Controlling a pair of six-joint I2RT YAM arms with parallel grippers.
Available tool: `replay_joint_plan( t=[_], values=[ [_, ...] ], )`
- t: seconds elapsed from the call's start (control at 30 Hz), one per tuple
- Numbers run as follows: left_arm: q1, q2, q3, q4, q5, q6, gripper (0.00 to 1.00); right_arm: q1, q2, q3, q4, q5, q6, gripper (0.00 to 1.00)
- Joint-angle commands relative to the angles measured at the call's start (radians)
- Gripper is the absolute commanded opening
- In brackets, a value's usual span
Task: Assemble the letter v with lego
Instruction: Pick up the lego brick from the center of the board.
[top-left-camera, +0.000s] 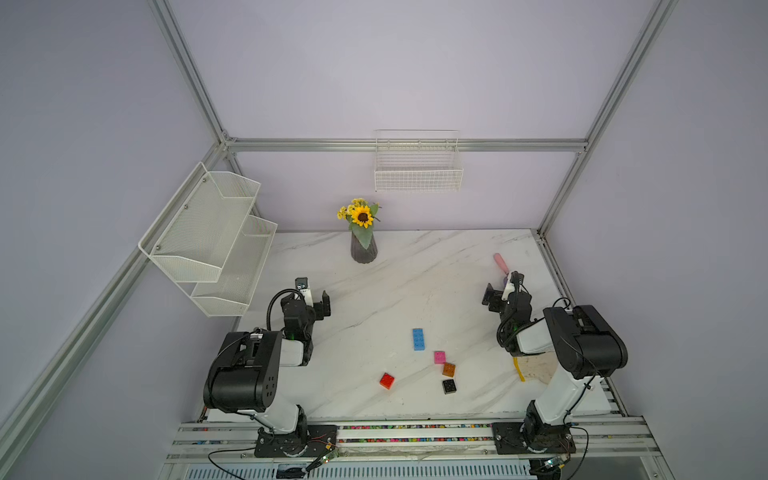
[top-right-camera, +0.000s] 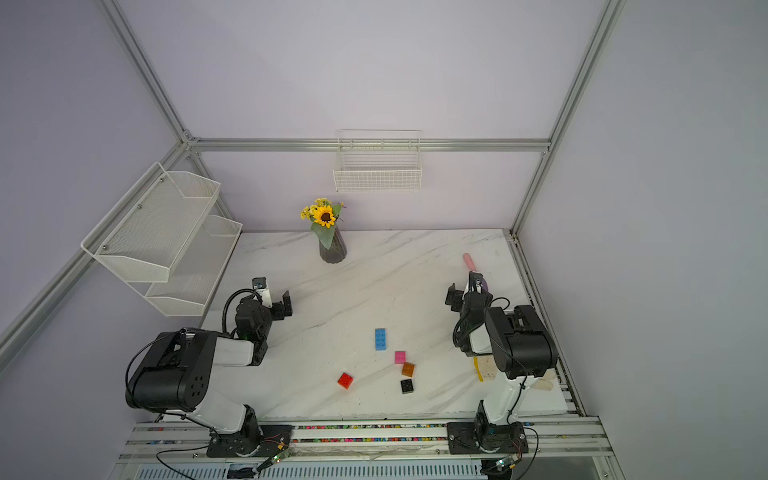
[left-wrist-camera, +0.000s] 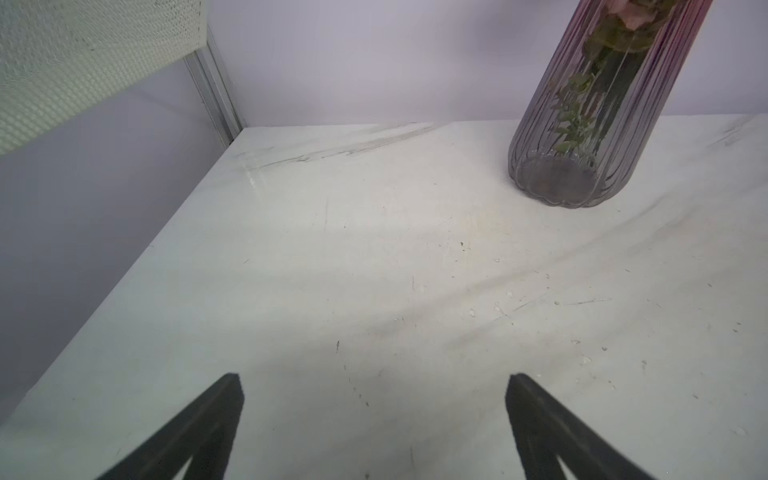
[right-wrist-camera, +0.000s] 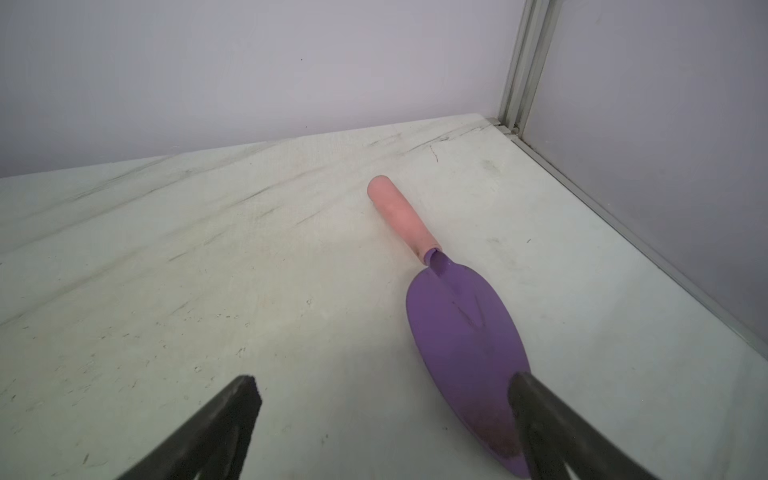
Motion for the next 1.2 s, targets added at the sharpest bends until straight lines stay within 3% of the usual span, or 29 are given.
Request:
replay_joint_plan(
  t=[0.0,1.1,1.17],
  values=[
    [0.008,-0.008,0.008,0.041,0.009,0.006,1.0,0.004,0.003,0.0,0.025,-0.006,-0.006,0.97],
    [0.006,-0.008,0.011,0.035,-0.001,-0.006,1.0,0.004,0.003,0.0,0.023,-0.003,-0.005,0.97],
    [0.007,-0.008,0.014,0.028,-0.001,-0.004,1.0,0.008,-0.001,-0.006,0.039,0.052,0.005,0.97]
  ],
)
